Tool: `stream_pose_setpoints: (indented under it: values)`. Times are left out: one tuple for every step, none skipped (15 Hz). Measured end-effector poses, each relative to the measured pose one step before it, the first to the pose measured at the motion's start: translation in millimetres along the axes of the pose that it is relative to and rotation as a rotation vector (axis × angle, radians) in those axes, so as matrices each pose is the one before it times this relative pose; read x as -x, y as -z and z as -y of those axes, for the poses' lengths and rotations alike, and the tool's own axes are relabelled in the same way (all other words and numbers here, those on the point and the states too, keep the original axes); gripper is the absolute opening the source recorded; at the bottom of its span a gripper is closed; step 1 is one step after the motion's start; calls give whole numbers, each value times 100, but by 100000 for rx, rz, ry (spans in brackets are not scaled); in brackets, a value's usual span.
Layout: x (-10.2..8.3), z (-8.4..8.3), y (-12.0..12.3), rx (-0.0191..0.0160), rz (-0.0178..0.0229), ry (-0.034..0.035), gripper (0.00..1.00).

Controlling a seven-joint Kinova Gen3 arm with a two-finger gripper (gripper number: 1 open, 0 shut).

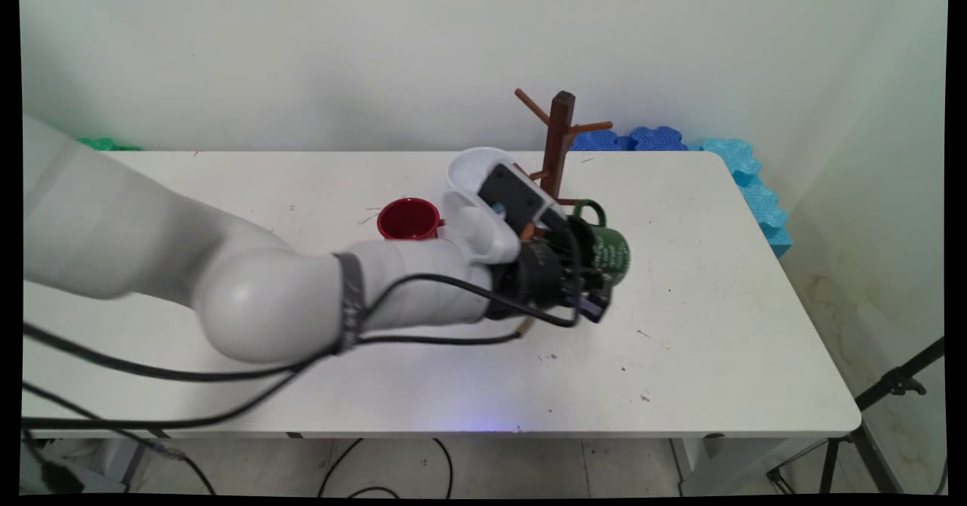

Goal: Place the picked object on the table

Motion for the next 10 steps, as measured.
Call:
stream_pose_setpoints:
  values:
    - [-185, 541, 876, -39, 2133, -2363, 0]
    - [-129, 576, 868, 573, 2067, -3083, 0]
    - [-55, 548, 666, 624, 1833, -2581, 0]
    - [14, 369, 421, 461, 1312, -1578, 0]
    - [52, 522, 589, 681, 2031, -2275, 0]
    - [67, 590, 599, 935, 2416, -2581, 0]
    - [127, 505, 495, 1130, 2583, -2862, 0]
    - [151, 455, 433, 1167, 2566, -2796, 0]
    - [254, 378, 344, 1361, 2670, -3112, 0]
    - [378, 417, 319, 1613, 3228, -3627, 0]
